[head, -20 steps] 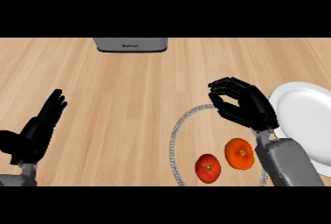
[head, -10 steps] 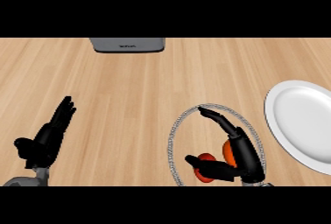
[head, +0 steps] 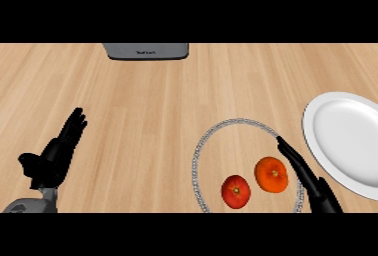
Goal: Pick the squash from the placemat and place it in the plate
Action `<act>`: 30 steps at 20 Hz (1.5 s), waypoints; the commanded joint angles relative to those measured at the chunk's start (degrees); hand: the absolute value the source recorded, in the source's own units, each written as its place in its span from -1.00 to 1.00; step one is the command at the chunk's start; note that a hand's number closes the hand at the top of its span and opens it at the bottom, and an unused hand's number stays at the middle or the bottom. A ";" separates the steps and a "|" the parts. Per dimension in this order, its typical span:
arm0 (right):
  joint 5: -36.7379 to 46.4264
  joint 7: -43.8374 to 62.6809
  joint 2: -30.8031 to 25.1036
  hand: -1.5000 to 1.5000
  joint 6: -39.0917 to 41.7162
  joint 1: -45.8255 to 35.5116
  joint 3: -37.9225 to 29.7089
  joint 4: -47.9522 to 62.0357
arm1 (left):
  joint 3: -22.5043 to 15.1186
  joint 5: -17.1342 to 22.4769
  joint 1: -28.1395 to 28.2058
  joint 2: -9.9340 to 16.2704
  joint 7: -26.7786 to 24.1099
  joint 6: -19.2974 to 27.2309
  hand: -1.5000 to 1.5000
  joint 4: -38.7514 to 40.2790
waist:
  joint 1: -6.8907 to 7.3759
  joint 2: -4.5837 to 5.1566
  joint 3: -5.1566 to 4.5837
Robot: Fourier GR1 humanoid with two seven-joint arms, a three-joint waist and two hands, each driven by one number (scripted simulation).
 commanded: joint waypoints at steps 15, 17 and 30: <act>13.97 37.79 -11.30 -1.00 22.90 -4.51 2.61 -8.50 | 0.75 -2.15 1.07 -2.23 -1.33 -1.70 0.00 0.29 | 1.08 0.21 0.01; 15.14 37.25 -11.45 -1.00 23.64 -3.71 2.34 -7.31 | 1.73 -2.41 -5.94 -2.05 2.42 -1.67 0.00 2.24 | 0.49 0.24 0.03; 19.85 36.47 -5.16 -1.00 32.37 -8.92 -1.76 2.47 | 4.47 -5.35 1.72 -4.05 1.61 -4.36 0.00 -3.45 | 0.73 0.15 0.06</act>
